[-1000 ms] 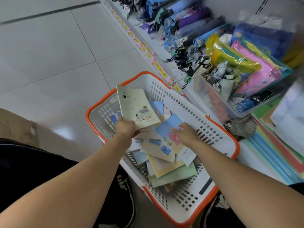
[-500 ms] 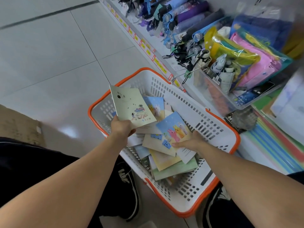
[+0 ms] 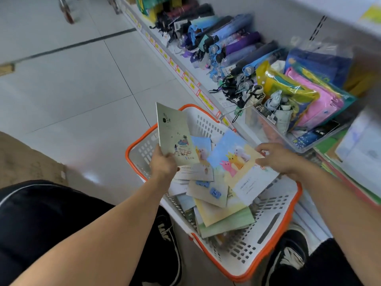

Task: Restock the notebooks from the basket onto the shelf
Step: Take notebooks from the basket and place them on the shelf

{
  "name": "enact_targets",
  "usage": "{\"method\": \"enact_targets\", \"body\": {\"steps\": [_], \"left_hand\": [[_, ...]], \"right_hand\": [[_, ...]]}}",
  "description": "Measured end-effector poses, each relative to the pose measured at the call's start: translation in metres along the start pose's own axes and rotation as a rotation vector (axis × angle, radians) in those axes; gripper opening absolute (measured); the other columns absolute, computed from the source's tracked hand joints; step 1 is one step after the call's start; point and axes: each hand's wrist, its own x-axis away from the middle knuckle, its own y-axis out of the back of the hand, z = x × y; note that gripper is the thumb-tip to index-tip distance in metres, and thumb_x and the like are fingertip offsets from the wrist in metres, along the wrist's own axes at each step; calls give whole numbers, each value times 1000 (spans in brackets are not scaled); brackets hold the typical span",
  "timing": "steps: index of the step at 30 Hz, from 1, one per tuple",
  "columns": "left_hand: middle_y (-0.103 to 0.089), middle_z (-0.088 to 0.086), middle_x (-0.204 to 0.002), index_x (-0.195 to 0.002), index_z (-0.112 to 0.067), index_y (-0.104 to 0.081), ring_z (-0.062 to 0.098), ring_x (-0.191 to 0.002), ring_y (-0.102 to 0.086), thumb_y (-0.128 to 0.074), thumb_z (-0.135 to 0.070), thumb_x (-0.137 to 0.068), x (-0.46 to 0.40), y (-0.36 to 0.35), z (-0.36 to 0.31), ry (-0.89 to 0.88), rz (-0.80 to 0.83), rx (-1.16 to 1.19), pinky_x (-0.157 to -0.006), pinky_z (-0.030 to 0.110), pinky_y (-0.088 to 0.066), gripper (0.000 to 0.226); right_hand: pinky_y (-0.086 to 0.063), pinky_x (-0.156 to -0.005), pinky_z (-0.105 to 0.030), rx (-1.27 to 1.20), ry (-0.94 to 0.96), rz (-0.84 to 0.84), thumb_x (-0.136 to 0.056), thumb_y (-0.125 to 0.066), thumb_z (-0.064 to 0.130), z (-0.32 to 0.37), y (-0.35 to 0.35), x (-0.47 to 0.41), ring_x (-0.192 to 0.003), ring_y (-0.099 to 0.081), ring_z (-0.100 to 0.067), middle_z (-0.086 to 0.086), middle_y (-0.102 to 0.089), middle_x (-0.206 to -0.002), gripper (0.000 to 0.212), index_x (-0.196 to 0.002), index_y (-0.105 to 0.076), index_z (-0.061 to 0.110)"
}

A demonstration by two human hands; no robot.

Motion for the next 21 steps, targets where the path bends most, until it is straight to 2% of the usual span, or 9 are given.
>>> {"method": "enact_targets", "body": {"steps": [3,5,8,10,12,14,16,19,21], "left_hand": [[-60,-7,-102,-127,-27,-47,12,-84,-62,-45,-4,-97,10,-8,-35,26,119,77,-46,20,-52,38],[-64,-5,-103,-122,-28,-49,15,-80,-63,-50,-7,-98,19,-18,-67,47,264,167,-48,21,-51,31],[-72,-3,-101,-117,-33,-57,17,-75,-66,-47,-21,-101,38,-31,-120,-51,416,236,-51,26,-52,22],[-74,-2,-93,-116,-32,-59,15,-68,-65,-40,-33,-103,52,-39,-159,-156,446,193,-48,27,-50,22],[-74,1,-91,-114,-29,-61,13,-63,-67,-38,-48,-100,66,-47,-197,-244,515,158,-45,26,-48,33],[-74,1,-94,-113,-30,-63,14,-68,-70,-50,-53,-93,78,-56,-234,-304,653,165,-44,28,-51,33],[-74,0,-100,-117,-29,-60,15,-69,-69,-65,-30,-89,83,-67,-270,-357,771,148,-42,27,-51,28],[-74,4,-101,-120,-22,-61,16,-66,-67,-63,-14,-93,80,-89,-326,-415,797,140,-41,24,-50,28],[-74,7,-105,-121,-15,-63,15,-70,-68,-62,-21,-95,81,-111,-363,-435,771,164,-46,22,-52,27]], "right_hand": [[-58,-72,-38,-544,102,110,-96,-59,8,40,19,22,-87,-69,-29,-18,-71,-112,17,-112,-63,12],[-60,-62,-31,-731,153,44,-98,-57,9,71,20,31,-78,-72,-20,-15,-73,-104,13,-109,-64,9],[-52,-55,-27,-716,224,-204,-101,-53,14,111,29,45,-66,-66,-19,-13,-67,-94,10,-98,-60,7],[-49,-58,-30,-689,276,-287,-102,-51,14,130,44,56,-73,-60,-24,-18,-62,-100,17,-112,-54,0],[-51,-58,-30,-722,333,-356,-101,-52,12,145,65,73,-78,-59,-22,-12,-63,-101,24,-123,-49,2],[-58,-63,-36,-718,376,-444,-100,-55,13,160,90,93,-76,-61,-19,-5,-66,-100,23,-123,-52,9],[-60,-64,-51,-784,407,-362,-100,-55,15,168,118,115,-81,-66,-25,-15,-68,-111,18,-117,-60,13],[-59,-52,-37,-958,489,-101,-100,-55,13,178,168,141,-83,-73,-30,-13,-69,-118,24,-124,-57,18],[-59,-51,-33,-999,539,-142,-102,-50,9,189,199,149,-76,-74,-34,-16,-74,-107,19,-119,-57,13]]}}
